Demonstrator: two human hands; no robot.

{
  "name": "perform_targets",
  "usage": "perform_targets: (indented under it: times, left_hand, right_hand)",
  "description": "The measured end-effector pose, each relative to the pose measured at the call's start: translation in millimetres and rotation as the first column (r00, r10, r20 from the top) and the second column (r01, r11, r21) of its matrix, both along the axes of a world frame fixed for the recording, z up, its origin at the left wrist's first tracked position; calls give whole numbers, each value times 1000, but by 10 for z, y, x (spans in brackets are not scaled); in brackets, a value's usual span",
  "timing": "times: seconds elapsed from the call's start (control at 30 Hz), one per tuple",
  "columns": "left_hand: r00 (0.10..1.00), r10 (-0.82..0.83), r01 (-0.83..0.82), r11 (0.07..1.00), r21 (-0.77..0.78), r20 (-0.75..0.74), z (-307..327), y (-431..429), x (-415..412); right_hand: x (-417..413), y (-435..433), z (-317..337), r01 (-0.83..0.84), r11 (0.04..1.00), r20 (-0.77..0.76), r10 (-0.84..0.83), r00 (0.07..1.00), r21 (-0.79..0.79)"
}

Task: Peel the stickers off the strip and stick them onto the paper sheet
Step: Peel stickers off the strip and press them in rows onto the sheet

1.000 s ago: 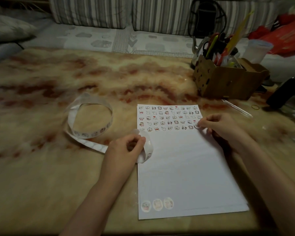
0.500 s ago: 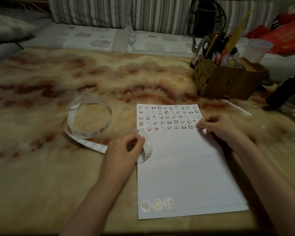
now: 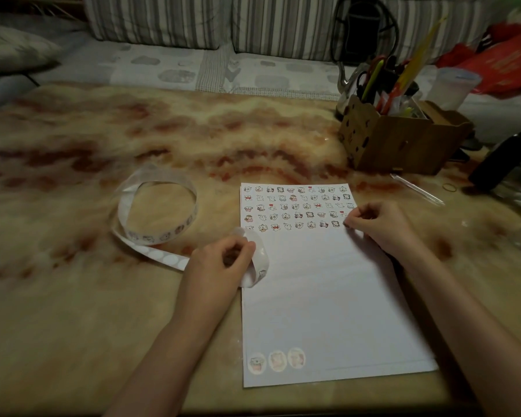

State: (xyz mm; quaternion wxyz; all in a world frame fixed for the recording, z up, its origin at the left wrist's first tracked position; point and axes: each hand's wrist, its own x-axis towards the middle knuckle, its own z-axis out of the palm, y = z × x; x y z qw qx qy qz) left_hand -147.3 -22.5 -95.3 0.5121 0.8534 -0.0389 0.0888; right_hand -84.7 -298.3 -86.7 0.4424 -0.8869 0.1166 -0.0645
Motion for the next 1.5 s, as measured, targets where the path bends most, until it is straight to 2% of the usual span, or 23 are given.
perform_targets:
  times: [0.23, 0.37, 0.5, 0.67, 0.83, 1.03, 1.17, 1.23, 1.3, 1.4, 1.5]
  left_hand:
    - [1000, 6, -6, 1000, 7, -2, -3, -2, 6]
    - [1000, 2, -2, 1000, 8, 0, 0, -3, 3]
    - [1000, 2, -2, 1000, -5, -7, 2, -1, -1]
    - [1000, 5, -5, 1000, -6, -13, -4, -1, 10]
    - [1000, 7, -7, 1000, -9, -15, 6, -3, 0]
    - [1000, 15, -15, 1000, -16, -20, 0, -1, 3]
    - [998, 63, -64, 992, -110, -8, 43, -3, 0]
    - [997, 71, -70, 983, -171, 0, 69, -2, 0]
    - [998, 68, -67, 973, -220, 0, 87, 1, 6]
    - [998, 59, -59, 957, -286, -9, 98, 11, 20]
    - [999, 46, -43, 942, -333, 0, 110, 18, 23]
  right_hand:
    - [5, -42, -57, -2, 1000, 47, 3, 999, -14]
    - [38, -67, -75, 34, 996, 73, -28, 997, -80]
    - [5, -26, -78, 8, 1000, 59, -7, 998, -19]
    - [30, -29, -77, 32, 994, 72, -24, 997, -108]
    - [-2, -36, -72, 3, 1000, 43, -2, 999, -23]
    - [13, -63, -56, 20, 999, 3, -19, 1000, -32]
    - [-47, 33, 44, 12, 1000, 71, -14, 997, 27]
    - [-120, 196, 140, -40, 999, 163, 42, 986, -18]
    - [-229, 452, 263, -166, 986, 217, 161, 963, 6]
    - [-438, 871, 347, -395, 915, 210, 371, 904, 80]
    - [-601, 1157, 301, -503, 855, 211, 473, 856, 125]
